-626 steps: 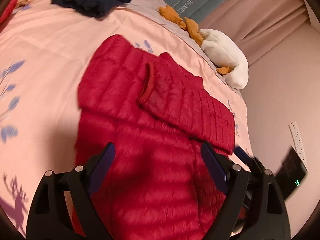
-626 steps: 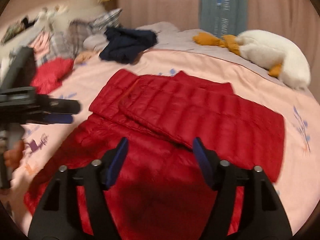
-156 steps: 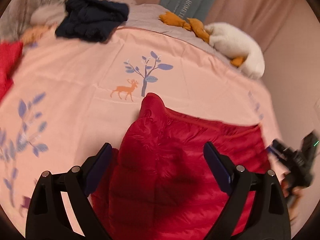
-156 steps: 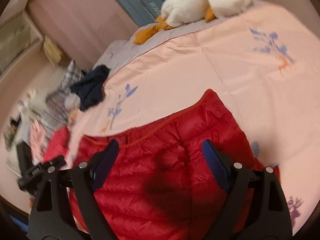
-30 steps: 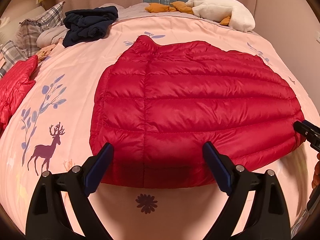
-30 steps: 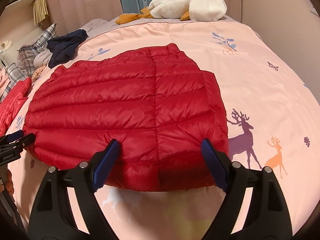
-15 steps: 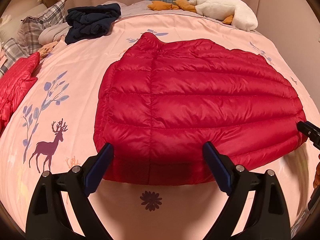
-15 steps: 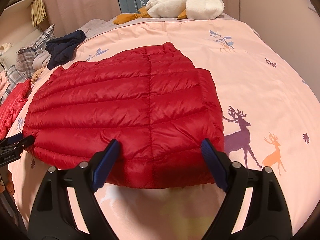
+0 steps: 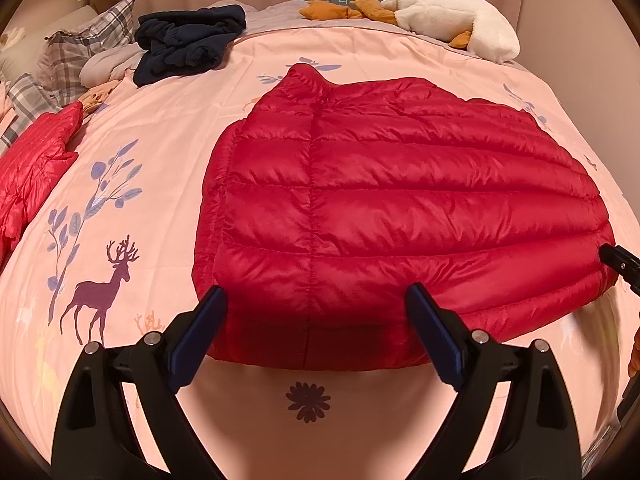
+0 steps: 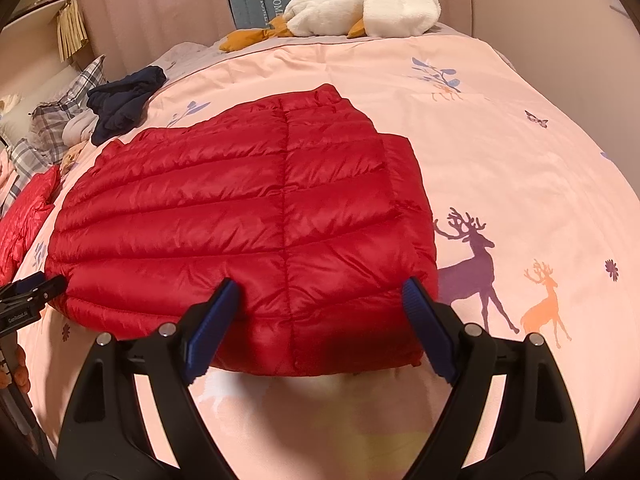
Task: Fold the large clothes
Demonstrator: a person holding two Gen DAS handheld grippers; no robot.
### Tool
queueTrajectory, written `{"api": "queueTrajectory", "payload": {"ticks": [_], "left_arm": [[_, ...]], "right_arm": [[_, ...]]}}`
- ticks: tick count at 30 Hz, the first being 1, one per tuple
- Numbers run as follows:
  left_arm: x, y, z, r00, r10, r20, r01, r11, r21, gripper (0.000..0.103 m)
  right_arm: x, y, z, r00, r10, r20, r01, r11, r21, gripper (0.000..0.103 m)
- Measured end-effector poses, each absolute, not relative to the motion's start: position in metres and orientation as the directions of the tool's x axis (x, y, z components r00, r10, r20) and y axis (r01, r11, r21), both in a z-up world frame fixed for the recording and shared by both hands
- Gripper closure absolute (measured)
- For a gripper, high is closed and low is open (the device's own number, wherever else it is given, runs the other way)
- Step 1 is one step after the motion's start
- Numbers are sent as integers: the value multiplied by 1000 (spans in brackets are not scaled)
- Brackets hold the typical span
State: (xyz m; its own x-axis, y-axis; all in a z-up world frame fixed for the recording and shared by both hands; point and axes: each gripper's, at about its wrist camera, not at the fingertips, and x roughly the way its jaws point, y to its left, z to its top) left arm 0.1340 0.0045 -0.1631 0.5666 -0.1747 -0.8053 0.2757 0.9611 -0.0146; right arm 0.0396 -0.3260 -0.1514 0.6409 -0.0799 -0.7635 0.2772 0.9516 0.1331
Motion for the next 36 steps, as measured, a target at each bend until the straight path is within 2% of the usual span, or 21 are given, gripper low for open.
{"api": "queueTrajectory", "payload": {"ticks": [36], "left_arm": [[135, 12, -164, 568, -168, -805, 264, 964, -14, 11]], "right_arm": [[34, -337, -155, 629, -92, -772, 315, 938, 145, 18]]}}
